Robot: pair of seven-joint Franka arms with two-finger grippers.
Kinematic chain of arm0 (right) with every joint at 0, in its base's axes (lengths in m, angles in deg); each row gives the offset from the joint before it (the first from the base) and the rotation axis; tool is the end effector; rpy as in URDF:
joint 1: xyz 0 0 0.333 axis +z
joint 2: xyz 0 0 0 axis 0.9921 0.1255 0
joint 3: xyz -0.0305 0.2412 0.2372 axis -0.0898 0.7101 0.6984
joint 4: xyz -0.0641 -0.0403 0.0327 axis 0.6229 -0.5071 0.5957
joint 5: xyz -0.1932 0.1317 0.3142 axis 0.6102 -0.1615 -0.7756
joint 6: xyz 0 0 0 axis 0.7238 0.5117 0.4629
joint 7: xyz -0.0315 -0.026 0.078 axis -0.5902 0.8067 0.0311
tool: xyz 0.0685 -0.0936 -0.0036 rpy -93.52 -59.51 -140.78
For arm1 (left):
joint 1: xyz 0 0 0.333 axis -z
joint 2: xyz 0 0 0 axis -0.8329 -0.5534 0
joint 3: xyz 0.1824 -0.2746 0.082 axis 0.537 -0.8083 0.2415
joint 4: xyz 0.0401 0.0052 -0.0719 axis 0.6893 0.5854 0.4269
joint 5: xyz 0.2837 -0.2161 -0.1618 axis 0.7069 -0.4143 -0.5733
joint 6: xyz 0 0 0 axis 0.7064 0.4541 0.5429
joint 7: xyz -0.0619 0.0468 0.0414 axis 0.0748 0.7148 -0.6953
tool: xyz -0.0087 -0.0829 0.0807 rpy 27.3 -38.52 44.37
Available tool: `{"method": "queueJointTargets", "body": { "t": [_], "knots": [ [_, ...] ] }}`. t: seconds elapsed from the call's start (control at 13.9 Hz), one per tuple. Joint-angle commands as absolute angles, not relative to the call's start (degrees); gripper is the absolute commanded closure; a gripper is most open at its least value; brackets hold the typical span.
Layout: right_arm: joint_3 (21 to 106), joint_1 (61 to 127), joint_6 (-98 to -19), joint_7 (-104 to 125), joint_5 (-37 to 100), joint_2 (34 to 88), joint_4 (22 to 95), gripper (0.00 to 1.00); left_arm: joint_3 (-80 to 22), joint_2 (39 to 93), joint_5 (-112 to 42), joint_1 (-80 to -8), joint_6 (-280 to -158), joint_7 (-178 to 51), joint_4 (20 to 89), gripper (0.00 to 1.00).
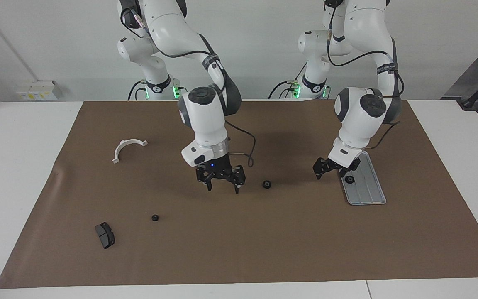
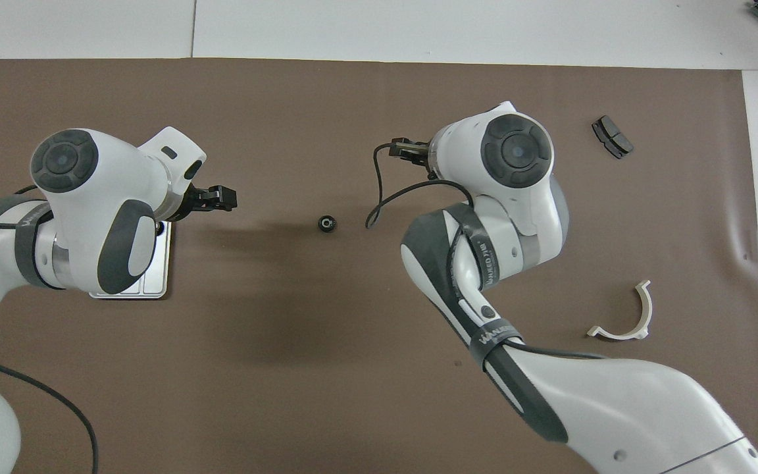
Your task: Pick bearing gear from pile to tray
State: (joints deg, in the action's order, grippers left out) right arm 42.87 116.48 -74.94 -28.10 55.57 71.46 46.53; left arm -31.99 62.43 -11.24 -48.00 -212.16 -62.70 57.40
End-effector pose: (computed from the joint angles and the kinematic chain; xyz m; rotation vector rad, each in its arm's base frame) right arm 0.6633 0.2745 0.4251 -2.9634 0.3210 -0.4222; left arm 0.5984 -0.1502 0.3799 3.0755 0.0793 0.1221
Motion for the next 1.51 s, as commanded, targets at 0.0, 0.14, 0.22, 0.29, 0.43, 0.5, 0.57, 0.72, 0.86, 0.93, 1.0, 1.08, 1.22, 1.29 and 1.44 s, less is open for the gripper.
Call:
{"method": "queueJointTargets", "body": {
  "t": [0.0, 0.14, 0.22, 0.29, 0.43, 0.5, 0.57, 0.72, 0.86, 0.93, 1.0, 1.08, 1.22, 1.29, 1.44],
  "knots": [
    [43.85, 109.98, -72.55, -16.36, 56.62, 70.22, 47.70, 0.00, -31.11, 59.43, -9.05, -44.11, -212.11, -55.66, 54.96, 0.04],
    [43.94, 105.05, -71.14, -6.24, 55.74, 70.40, 47.70, 0.00, -31.19, 57.14, -7.03, -41.38, -212.11, -47.84, 52.41, 0.05],
    [44.03, 103.20, -70.44, -3.76, 55.65, 70.66, 47.70, 0.00, -31.19, 56.87, -6.85, -40.50, -212.02, -45.63, 52.14, 0.05],
    [44.12, 101.79, -70.17, -2.00, 55.56, 71.10, 47.62, 0.00, -31.19, 56.61, -6.94, -39.45, -212.02, -43.52, 51.79, 0.07],
    [44.12, 100.38, -70.17, 0.65, 55.65, 73.72, 47.01, 0.00, -31.19, 55.12, -6.94, -37.69, -211.41, -38.69, 49.78, 0.09],
    [44.21, 99.76, -70.17, 1.09, 55.65, 75.13, 46.74, 0.00, -31.19, 54.67, -7.02, -36.55, -211.32, -37.28, 49.15, 0.09],
    [44.29, 99.58, -70.34, 1.10, 55.74, 76.88, 46.13, 0.00, -31.19, 54.15, -7.20, -35.58, -211.32, -35.70, 48.97, 0.09],
    [44.29, 99.49, -70.69, 1.01, 55.65, 80.14, 43.23, 0.00, -31.19, 52.92, -7.20, -34.17, -211.32, -32.18, 47.58, 0.10],
    [44.29, 99.32, -71.04, 1.01, 55.74, 81.91, 41.82, 0.00, -31.19, 52.21, -7.38, -32.33, -211.23, -31.02, 47.30, 0.10],
    [44.29, 99.32, -71.22, 1.01, 55.74, 82.52, 41.81, 0.00, -31.28, 52.12, -7.29, -32.15, -211.23, -30.67, 47.39, 0.10],
    [44.29, 99.49, -71.48, 1.01, 55.83, 82.96, 41.81, 0.00, -31.28, 51.86, -7.37, -31.80, -211.41, -30.58, 47.30, 0.10],
    [44.29, 99.58, -71.57, 1.01, 55.83, 83.14, 41.81, 0.10, -31.28, 51.33, -7.38, -31.62, -211.67, -30.58, 47.30, 0.11],
    [44.29, 100.28, -71.14, 0.92, 55.65, 83.05, 41.90, 0.35, -31.37, 51.24, -7.38, -31.00, -212.11, -30.67, 47.74, 0.12],
    [44.29, 100.37, -70.96, 0.92, 55.65, 82.97, 42.16, 0.42, -31.37, 51.15, -7.38, -31.00, -212.37, -30.67, 47.83, 0.12],
    [44.29, 100.28, -70.87, 0.83, 55.65, 82.97, 42.17, 0.53, -31.37, 50.80, -7.38, -31.00, -213.86, -30.67, 48.18, 0.13]
  ]
}}
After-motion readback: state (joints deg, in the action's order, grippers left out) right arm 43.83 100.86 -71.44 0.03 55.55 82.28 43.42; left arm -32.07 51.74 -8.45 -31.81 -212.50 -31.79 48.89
